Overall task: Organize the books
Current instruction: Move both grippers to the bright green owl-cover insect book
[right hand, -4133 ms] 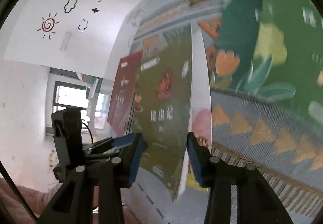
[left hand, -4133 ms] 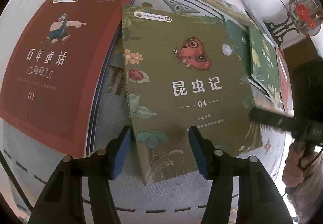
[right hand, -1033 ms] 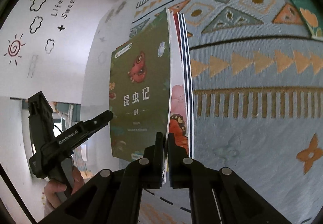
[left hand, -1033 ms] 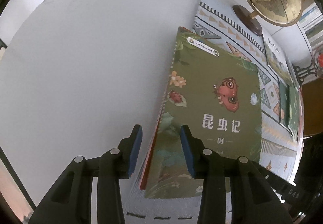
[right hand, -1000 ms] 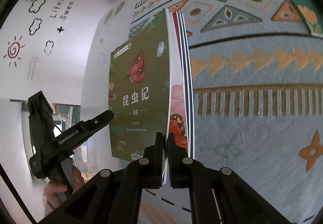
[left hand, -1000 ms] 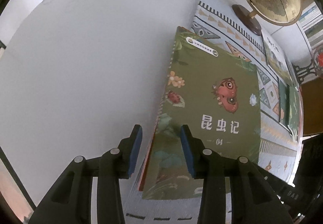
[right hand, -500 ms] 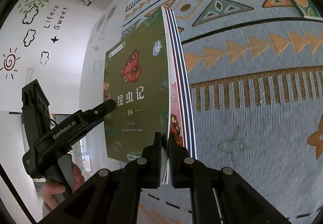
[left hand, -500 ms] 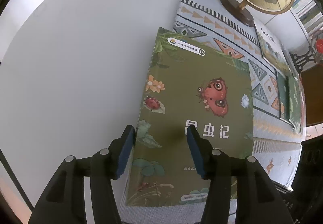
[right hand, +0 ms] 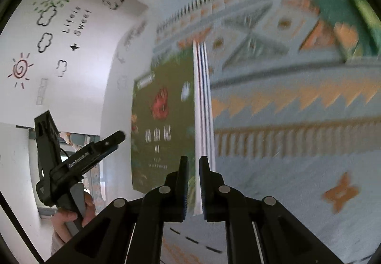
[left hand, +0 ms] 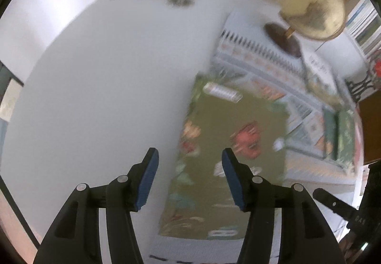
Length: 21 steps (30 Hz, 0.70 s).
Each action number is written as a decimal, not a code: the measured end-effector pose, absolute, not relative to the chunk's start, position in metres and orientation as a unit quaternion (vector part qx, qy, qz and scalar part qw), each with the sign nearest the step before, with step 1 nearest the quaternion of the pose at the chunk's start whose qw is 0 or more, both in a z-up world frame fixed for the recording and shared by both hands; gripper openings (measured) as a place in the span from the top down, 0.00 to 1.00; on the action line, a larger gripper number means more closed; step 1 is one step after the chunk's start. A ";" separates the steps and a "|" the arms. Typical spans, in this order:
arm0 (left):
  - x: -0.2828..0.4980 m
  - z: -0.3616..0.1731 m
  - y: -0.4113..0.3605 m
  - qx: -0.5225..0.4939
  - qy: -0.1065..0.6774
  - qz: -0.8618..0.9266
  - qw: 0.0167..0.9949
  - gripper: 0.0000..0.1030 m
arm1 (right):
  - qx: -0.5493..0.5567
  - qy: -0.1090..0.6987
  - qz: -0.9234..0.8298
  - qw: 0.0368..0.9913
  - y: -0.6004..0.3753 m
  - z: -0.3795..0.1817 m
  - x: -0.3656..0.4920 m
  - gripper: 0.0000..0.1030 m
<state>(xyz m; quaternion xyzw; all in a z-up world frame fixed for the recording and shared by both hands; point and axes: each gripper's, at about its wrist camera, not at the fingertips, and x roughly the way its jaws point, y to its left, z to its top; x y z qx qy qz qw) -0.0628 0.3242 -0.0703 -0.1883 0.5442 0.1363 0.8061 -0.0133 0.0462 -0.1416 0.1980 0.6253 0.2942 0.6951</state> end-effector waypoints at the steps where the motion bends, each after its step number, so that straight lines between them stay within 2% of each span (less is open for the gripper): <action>1: -0.058 -0.059 0.318 -0.187 0.536 0.131 0.813 0.49 | 0.196 0.617 0.301 0.700 0.035 -0.133 -0.007 0.93; 4: -0.038 -0.028 0.294 -0.178 0.513 0.105 0.833 0.46 | 0.190 0.591 0.312 0.719 0.002 -0.103 0.010 0.92; 7: -0.014 -0.002 0.257 -0.165 0.491 0.064 0.853 0.34 | 0.188 0.560 0.314 0.743 -0.042 -0.067 0.025 0.91; 9: 0.002 0.008 0.227 -0.158 0.482 0.035 0.861 0.31 | 0.188 0.541 0.305 0.761 -0.075 -0.043 0.033 0.83; 10: 0.013 0.011 0.208 -0.151 0.481 0.017 0.863 0.31 | 0.189 0.531 0.299 0.770 -0.090 -0.032 0.036 0.70; 11: 0.024 0.010 0.191 -0.145 0.483 0.001 0.864 0.31 | 0.191 0.518 0.291 0.781 -0.107 -0.021 0.037 0.50; 12: 0.033 0.009 0.176 -0.142 0.486 -0.011 0.862 0.31 | 0.193 0.506 0.283 0.792 -0.124 -0.011 0.038 0.40; 13: 0.044 0.006 0.155 -0.142 0.491 -0.026 0.859 0.31 | 0.195 0.489 0.272 0.805 -0.144 -0.001 0.038 0.23; 14: 0.053 0.002 0.141 -0.144 0.495 -0.038 0.856 0.31 | 0.196 0.479 0.262 0.814 -0.155 0.003 0.037 0.16; 16: 0.066 -0.013 0.107 -0.147 0.507 -0.058 0.847 0.31 | 0.190 0.465 0.227 0.834 -0.185 0.005 0.038 0.16; 21: 0.086 -0.042 0.039 -0.127 0.521 -0.089 0.839 0.31 | 0.178 0.494 0.173 0.833 -0.231 -0.024 0.058 0.16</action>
